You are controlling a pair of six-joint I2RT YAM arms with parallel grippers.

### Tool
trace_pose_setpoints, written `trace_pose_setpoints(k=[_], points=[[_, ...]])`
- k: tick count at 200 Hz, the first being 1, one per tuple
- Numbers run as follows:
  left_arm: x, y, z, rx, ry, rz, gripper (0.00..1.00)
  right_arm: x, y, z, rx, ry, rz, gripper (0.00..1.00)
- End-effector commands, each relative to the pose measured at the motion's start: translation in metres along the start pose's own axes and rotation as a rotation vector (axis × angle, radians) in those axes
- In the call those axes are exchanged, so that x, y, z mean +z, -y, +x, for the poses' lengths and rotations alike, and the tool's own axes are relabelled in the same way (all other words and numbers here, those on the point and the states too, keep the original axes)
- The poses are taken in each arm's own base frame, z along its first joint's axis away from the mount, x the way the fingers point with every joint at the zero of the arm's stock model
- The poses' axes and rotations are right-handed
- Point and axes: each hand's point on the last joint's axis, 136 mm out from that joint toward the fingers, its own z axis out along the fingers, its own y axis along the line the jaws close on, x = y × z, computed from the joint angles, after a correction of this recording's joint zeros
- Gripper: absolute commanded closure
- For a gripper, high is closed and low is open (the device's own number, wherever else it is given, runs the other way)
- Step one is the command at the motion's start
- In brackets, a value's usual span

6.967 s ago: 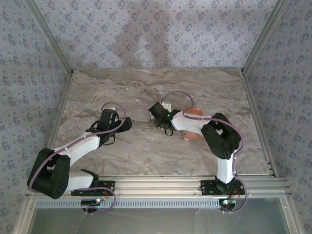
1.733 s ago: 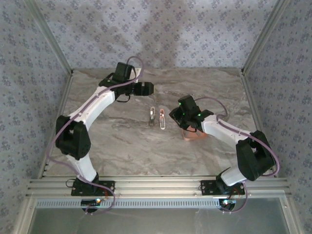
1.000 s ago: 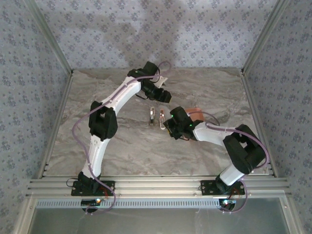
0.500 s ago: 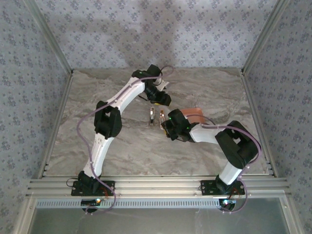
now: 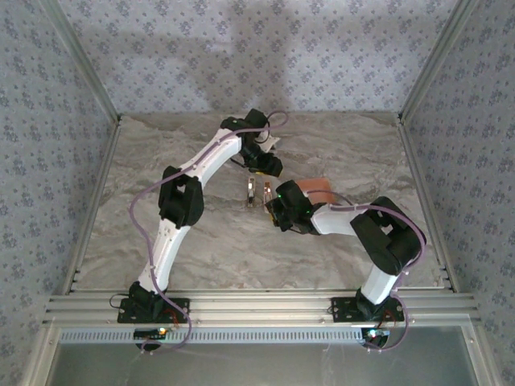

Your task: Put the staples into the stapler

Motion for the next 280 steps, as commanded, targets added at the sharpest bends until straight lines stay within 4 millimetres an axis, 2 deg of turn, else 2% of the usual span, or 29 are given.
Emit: trace_pose_setpoints(k=[1,62,80,114,158,200,280], points=[[0.006,0.004,0.005,0.013,-0.031,0.006,0.50,-0.002,0.005,-0.003,0.012,0.035,0.016,0.71],[0.004,0.008,0.009,0.021,-0.043,0.016,0.50,-0.027,0.005,-0.016,-0.024,0.124,0.046,0.67],[0.004,0.010,0.011,0.024,-0.051,0.026,0.51,-0.027,0.005,-0.016,-0.025,0.118,0.033,0.69],[0.005,0.016,0.016,0.029,-0.069,0.040,0.55,-0.028,-0.006,-0.010,-0.063,0.112,0.008,0.70],[0.004,0.022,0.024,0.032,-0.082,0.063,0.62,-0.028,0.002,-0.010,-0.050,0.119,0.023,0.70],[0.006,0.026,0.036,0.027,-0.114,0.088,0.69,-0.041,0.007,-0.016,-0.050,0.150,0.032,0.70],[0.010,0.032,0.053,0.028,-0.135,0.092,0.71,-0.058,0.011,-0.022,-0.060,0.181,0.037,0.70]])
